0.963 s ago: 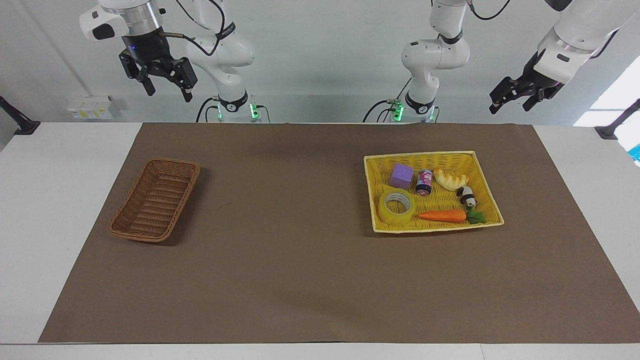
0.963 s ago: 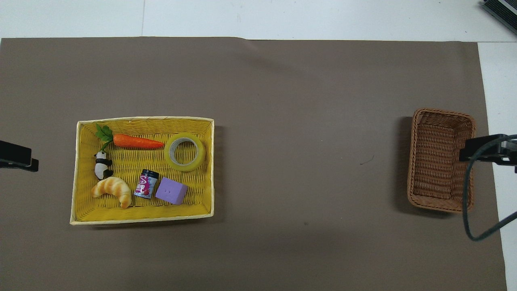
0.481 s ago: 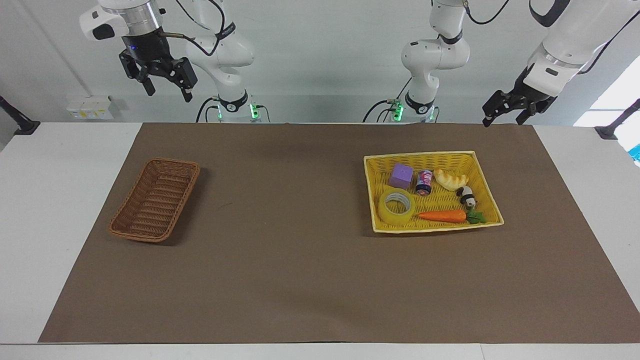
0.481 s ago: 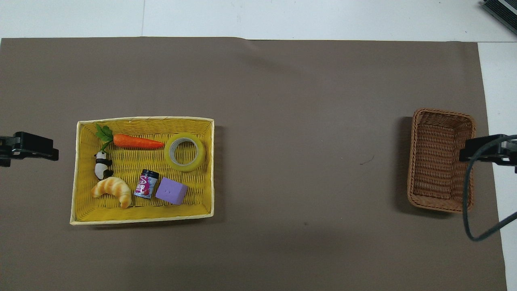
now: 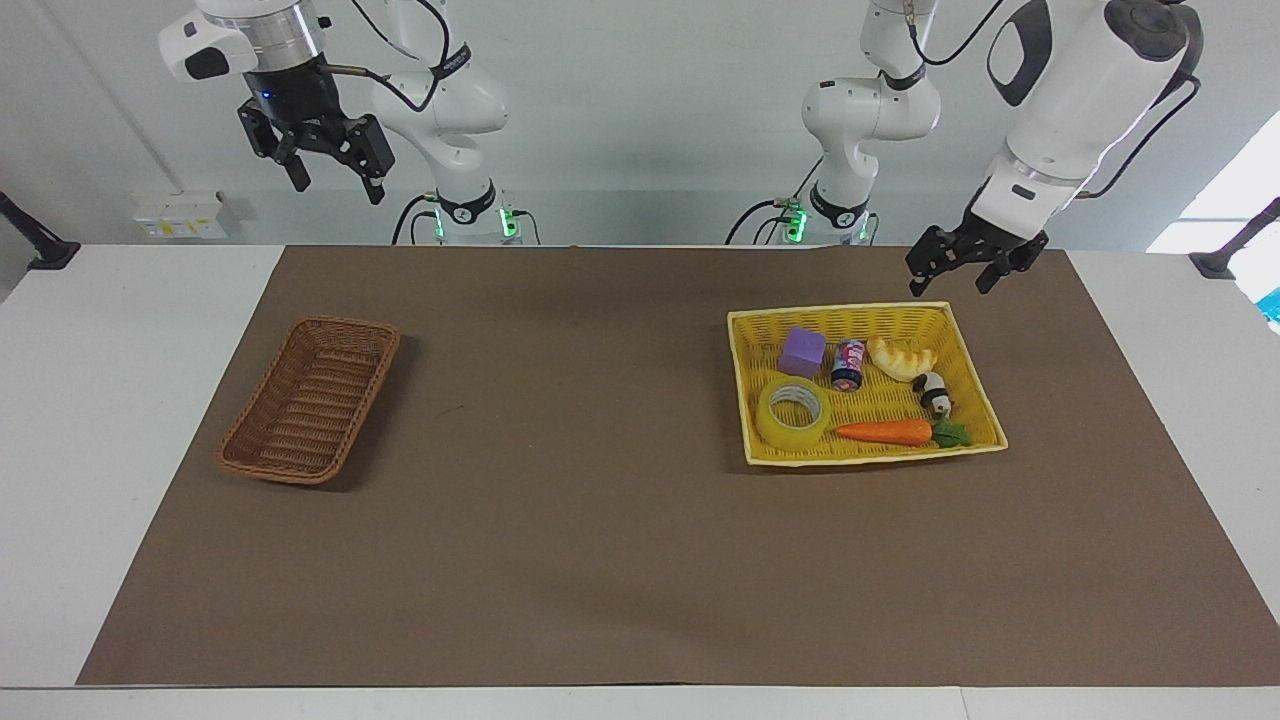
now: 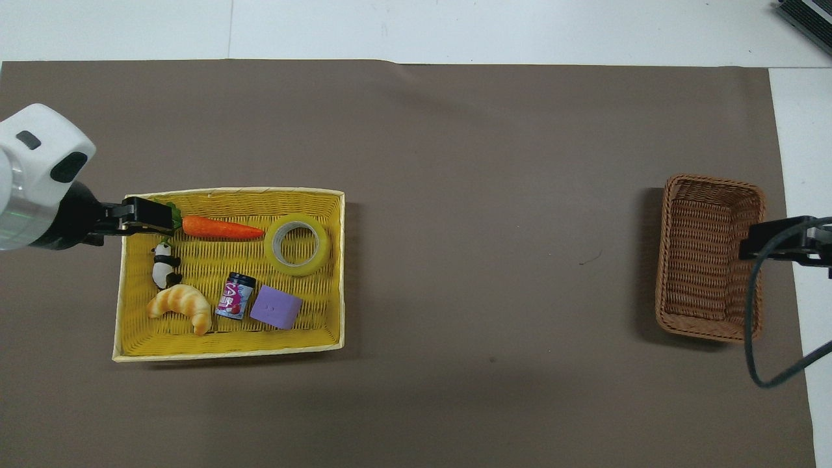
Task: Move tape to another basket
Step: 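Reach the left gripper down into the yellow basket onto the tape roll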
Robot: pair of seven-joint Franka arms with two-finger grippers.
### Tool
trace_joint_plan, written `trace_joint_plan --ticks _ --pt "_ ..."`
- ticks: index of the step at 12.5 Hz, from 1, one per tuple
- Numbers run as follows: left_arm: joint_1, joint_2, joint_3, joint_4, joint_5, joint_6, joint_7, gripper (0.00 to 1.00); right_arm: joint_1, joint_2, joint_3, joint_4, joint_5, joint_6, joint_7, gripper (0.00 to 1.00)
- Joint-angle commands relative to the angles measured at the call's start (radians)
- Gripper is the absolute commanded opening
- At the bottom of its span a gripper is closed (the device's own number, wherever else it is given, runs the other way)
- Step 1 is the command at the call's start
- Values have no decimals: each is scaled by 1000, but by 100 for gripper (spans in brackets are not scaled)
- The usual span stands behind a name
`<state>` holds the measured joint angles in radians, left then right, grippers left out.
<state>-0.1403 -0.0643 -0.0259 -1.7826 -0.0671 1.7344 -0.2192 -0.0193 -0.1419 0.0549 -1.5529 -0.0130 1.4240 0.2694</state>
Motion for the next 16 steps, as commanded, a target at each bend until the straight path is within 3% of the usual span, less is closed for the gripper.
trace_joint_plan --ticks 1,5,8,11,16 --pt "-62 15 15 -49 -7 91 -83 100 -8 -2 2 2 5 -14 -24 100" --pt "-120 89 15 -70 -7 157 -144 100 -8 -2 3 2 5 -14 -22 100" --pt "-123 95 15 -196 -7 334 -147 100 -8 -2 2 2 5 -14 -24 100" --pt "-151 191 15 -218 -7 424 -169 100 -8 -2 2 2 7 -14 -22 100" --pt "-180 221 15 -293 -7 528 -184 100 -8 -2 2 2 5 -14 -24 100"
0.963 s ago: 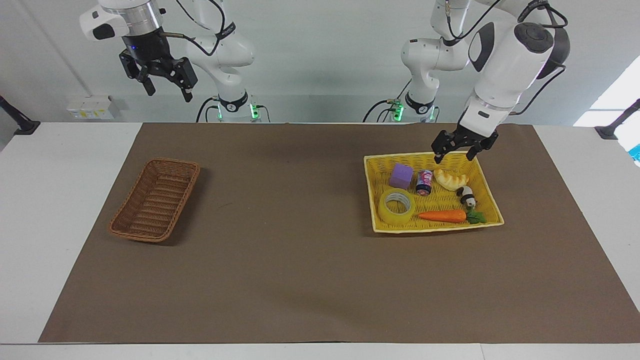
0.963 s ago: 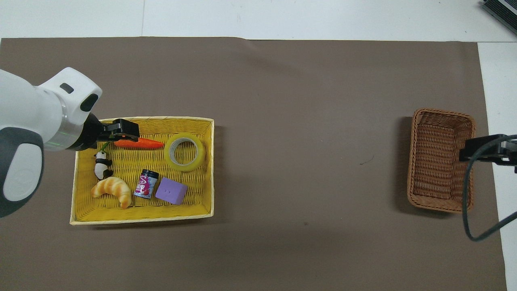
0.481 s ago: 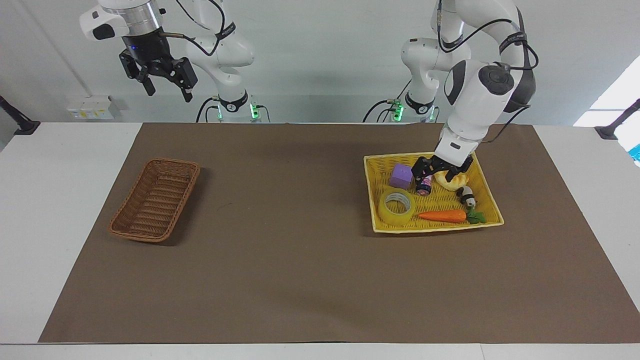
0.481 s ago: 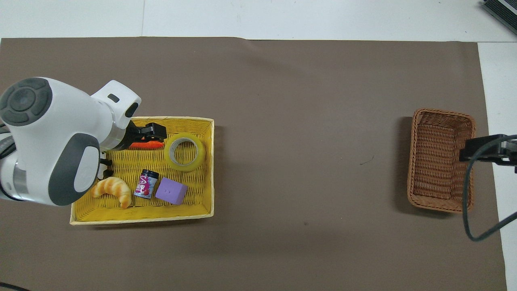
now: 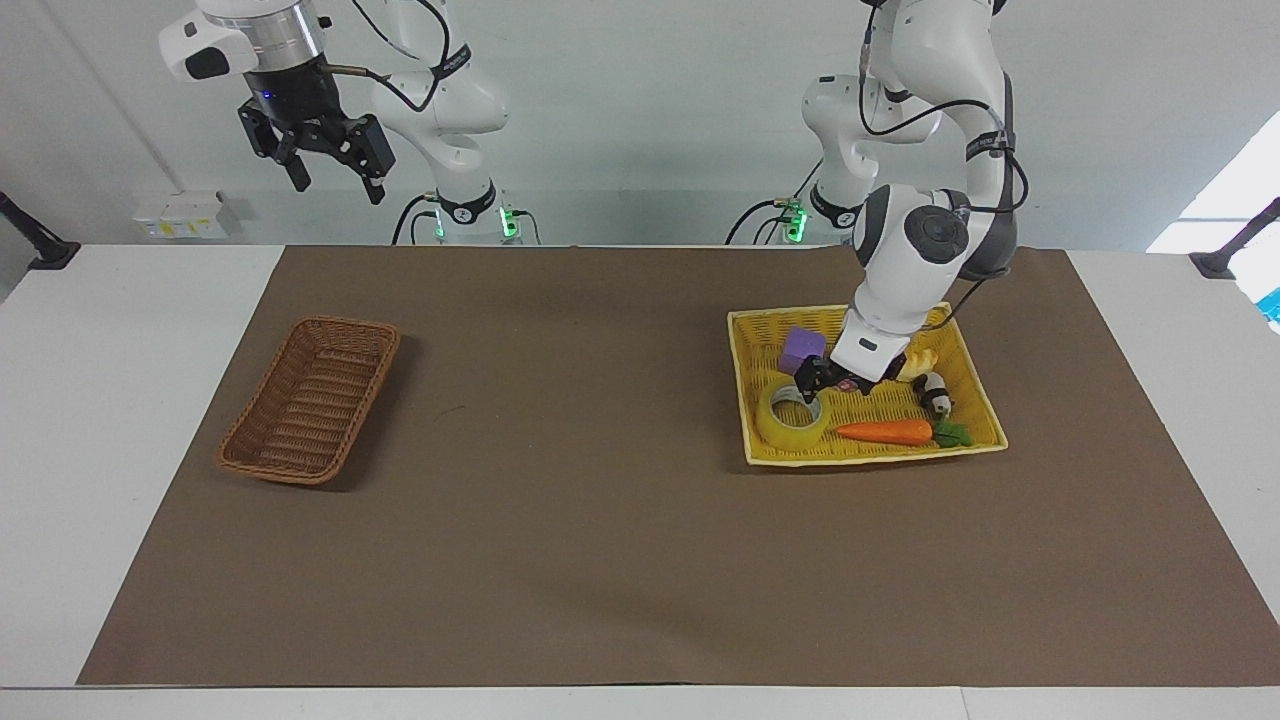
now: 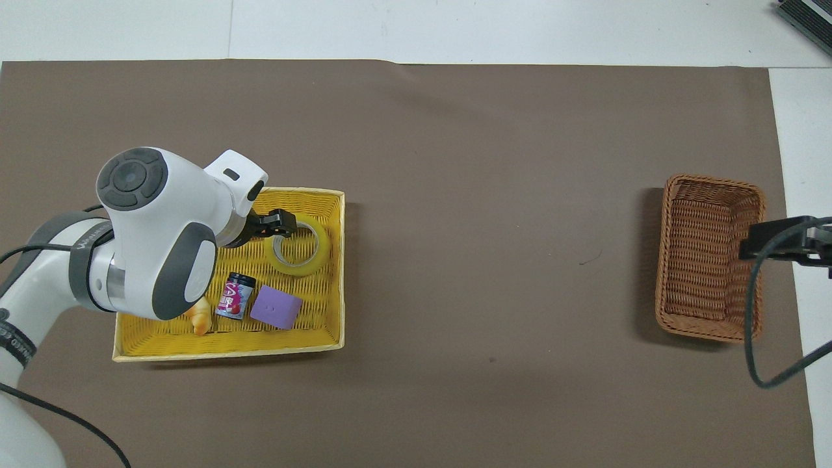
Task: Move tape to another basket
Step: 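Reach the left gripper down into the yellow basket onto the tape roll, then close the left gripper on the tape roll rim and lift it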
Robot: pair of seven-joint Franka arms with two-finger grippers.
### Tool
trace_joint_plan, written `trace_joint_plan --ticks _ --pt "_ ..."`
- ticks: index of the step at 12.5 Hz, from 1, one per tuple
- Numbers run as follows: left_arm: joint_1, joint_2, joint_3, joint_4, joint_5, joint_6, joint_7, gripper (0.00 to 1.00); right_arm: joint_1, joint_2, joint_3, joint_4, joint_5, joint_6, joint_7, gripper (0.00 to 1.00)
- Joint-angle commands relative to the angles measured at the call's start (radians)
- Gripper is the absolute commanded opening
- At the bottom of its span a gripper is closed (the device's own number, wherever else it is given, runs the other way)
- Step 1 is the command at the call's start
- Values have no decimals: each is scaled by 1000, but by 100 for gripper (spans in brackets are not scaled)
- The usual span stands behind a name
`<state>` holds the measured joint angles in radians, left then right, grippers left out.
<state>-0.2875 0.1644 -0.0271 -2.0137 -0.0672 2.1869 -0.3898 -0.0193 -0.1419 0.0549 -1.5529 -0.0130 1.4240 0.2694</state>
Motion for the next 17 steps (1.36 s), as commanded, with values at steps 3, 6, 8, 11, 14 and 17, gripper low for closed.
trace_joint_plan --ticks 3,6,8,11,14,17 --pt "-32 -8 15 -85 -6 113 -5 71 -8 -2 2 2 5 -14 -24 100" --pt "-32 -6 15 -88 -8 113 -4 61 -8 -2 2 2 5 -14 -24 100" --pt "-47 29 15 -92 -11 126 -11 60 -8 -2 2 2 5 -14 -24 100" --pt "-64 69 15 -112 -11 160 -15 32 -8 -2 2 2 5 -14 -24 100" --pt "-64 61 16 -99 -10 140 -12 0 -8 -2 2 2 7 -14 -22 100" --pt "-42 4 18 -31 -11 -28 -9 0 -8 -2 2 2 7 -14 -24 100"
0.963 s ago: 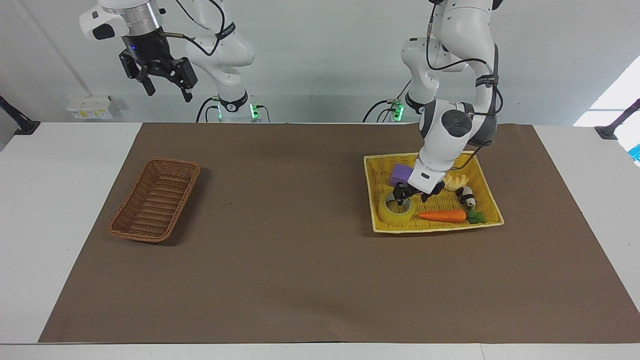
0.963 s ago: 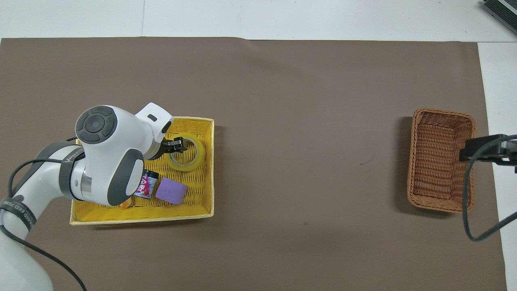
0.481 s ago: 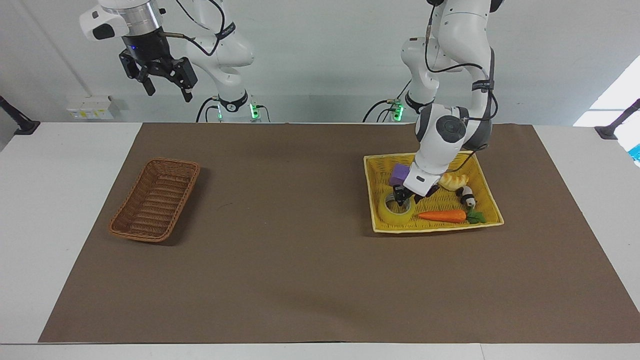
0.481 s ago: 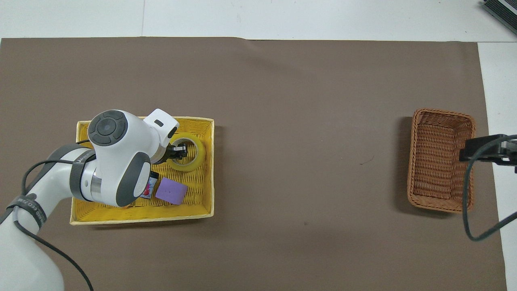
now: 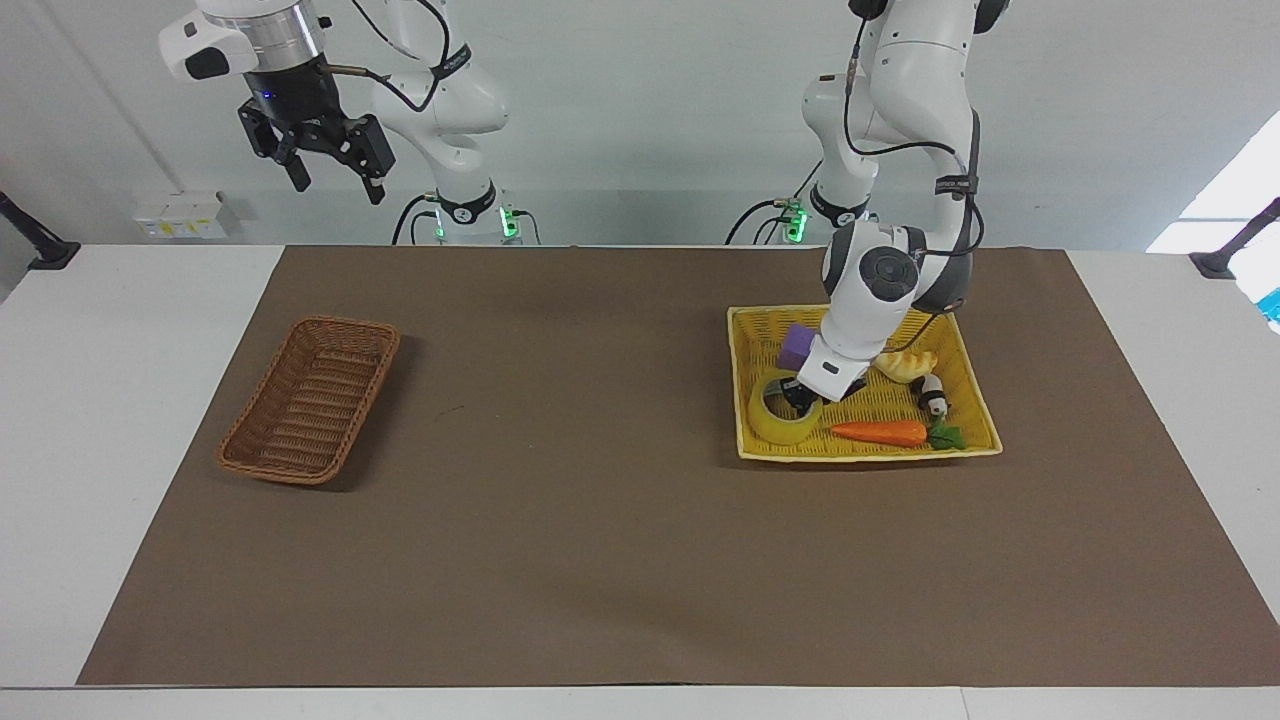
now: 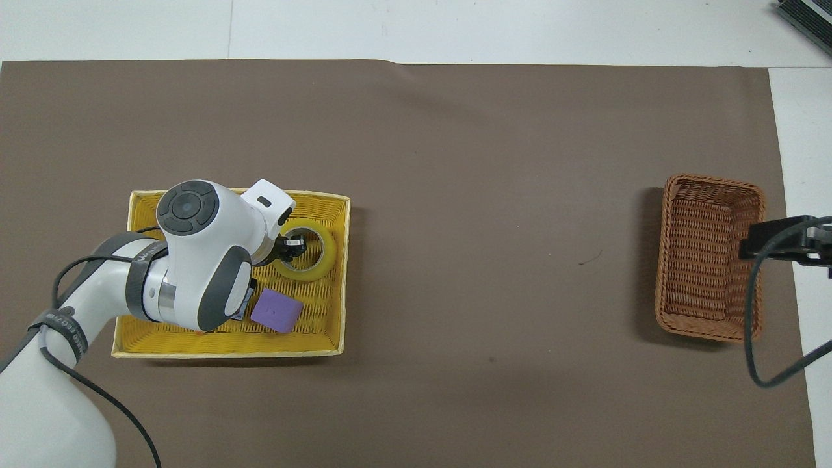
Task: Move tape to another basket
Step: 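Close the left gripper on the tape roll rim and lift it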
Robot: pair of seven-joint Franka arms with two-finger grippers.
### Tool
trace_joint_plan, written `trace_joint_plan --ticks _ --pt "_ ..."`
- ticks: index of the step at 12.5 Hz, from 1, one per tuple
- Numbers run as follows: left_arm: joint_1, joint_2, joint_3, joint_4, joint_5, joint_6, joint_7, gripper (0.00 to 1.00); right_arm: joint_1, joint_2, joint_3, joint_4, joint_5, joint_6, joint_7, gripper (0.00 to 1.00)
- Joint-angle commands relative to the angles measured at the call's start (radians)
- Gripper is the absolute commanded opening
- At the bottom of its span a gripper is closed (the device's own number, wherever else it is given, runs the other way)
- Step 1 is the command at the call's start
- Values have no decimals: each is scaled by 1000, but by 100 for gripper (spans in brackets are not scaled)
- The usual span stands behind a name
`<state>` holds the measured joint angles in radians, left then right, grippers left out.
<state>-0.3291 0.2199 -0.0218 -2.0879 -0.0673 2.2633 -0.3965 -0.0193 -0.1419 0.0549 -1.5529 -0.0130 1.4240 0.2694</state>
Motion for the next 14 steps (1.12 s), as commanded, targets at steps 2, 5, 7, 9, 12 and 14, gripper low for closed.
trace_joint_plan --ticks 2,5,7,9,12,14 --pt "7 -51 16 139 -11 -239 -2 0 -8 -2 3 2 5 -14 -24 100" --pt "51 -65 16 265 -19 -387 -2 0 -8 -2 2 2 5 -14 -24 100" --pt "119 -115 16 292 -57 -441 11 0 -8 -2 2 2 5 -14 -24 100" --pt "179 -148 16 290 -103 -478 21 0 -8 -2 2 2 5 -14 -22 100" --pt "185 -151 17 282 -135 -481 41 0 -8 -2 3 2 5 -14 -24 100" --pt "183 -163 17 269 -143 -485 45 0 -8 -2 2 2 7 -14 -24 100"
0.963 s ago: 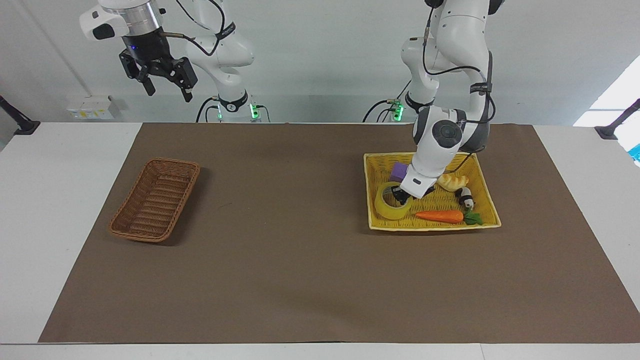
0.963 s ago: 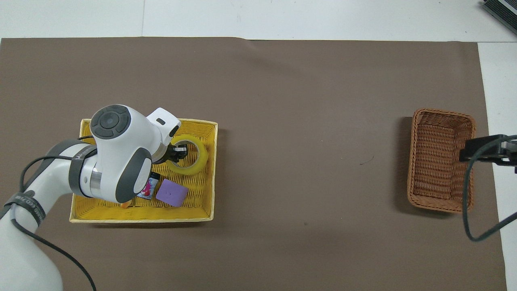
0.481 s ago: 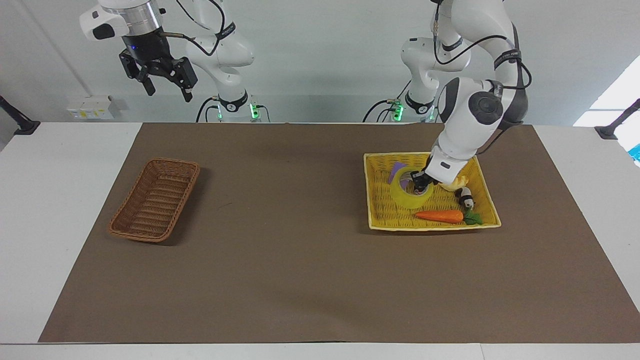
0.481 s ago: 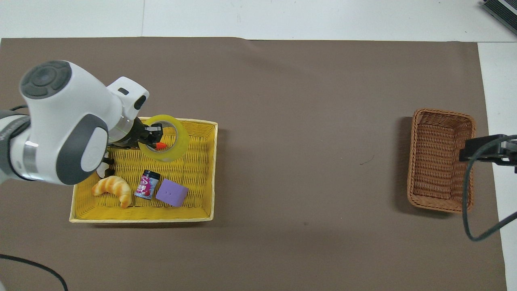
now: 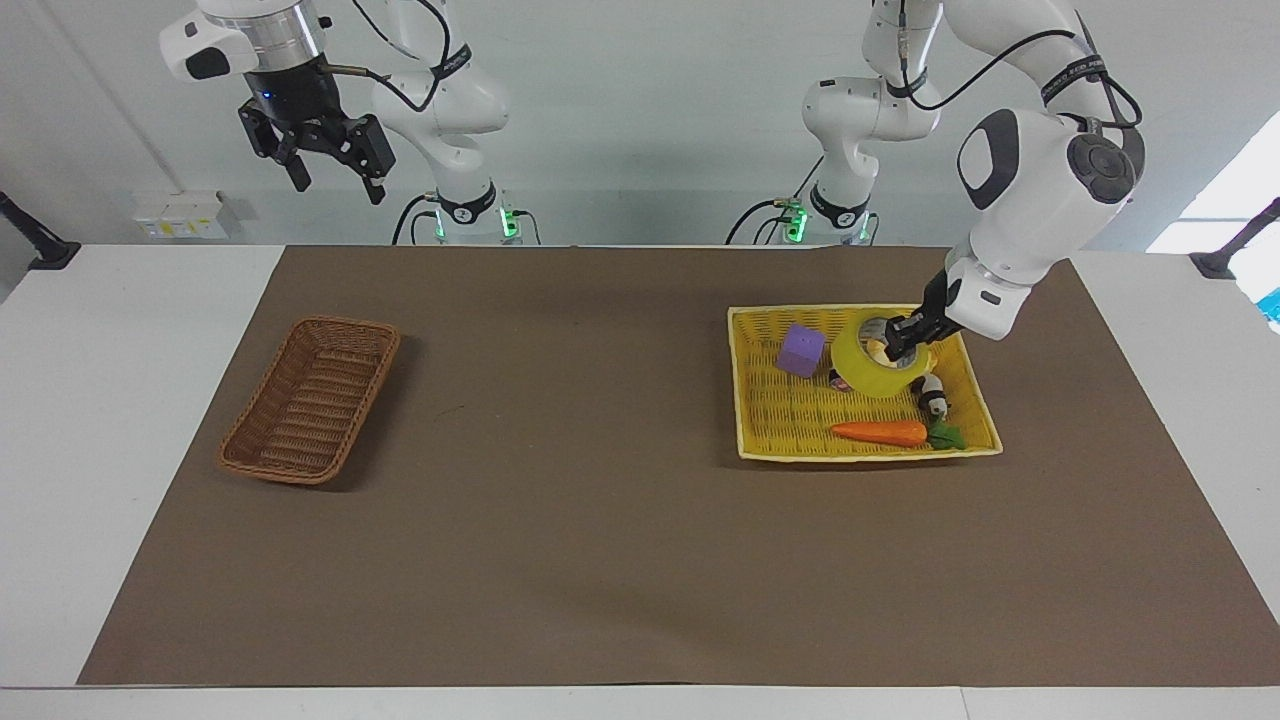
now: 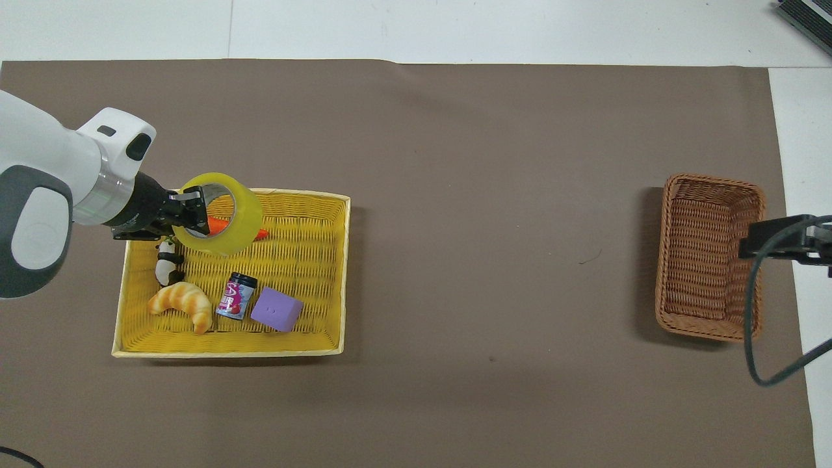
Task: Move tape to another basket
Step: 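Carry the tape toward center while the right gripper reaches toward it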
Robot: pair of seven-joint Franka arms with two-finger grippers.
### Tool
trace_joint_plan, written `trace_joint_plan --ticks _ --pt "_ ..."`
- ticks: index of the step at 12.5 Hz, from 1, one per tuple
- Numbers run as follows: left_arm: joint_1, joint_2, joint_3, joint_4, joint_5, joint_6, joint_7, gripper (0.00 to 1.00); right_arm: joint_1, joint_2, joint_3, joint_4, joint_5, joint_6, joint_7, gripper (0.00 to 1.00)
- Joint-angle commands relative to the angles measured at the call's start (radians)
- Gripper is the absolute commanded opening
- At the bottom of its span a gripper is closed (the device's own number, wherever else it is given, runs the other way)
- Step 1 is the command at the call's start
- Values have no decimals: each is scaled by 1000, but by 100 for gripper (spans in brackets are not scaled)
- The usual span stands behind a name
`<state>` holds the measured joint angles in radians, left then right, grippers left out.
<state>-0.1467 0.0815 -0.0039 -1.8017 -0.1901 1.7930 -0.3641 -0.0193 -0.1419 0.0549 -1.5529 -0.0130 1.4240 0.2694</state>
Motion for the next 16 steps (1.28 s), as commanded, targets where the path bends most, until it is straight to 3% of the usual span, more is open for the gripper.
trace_joint_plan --ticks 1,16 --pt "1 -25 -1 -18 -22 -14 13 0 -8 -2 2 2 7 -14 -22 100" --pt "-19 -25 -10 -47 -34 17 11 0 -7 -18 8 -15 25 -57 -71 100"
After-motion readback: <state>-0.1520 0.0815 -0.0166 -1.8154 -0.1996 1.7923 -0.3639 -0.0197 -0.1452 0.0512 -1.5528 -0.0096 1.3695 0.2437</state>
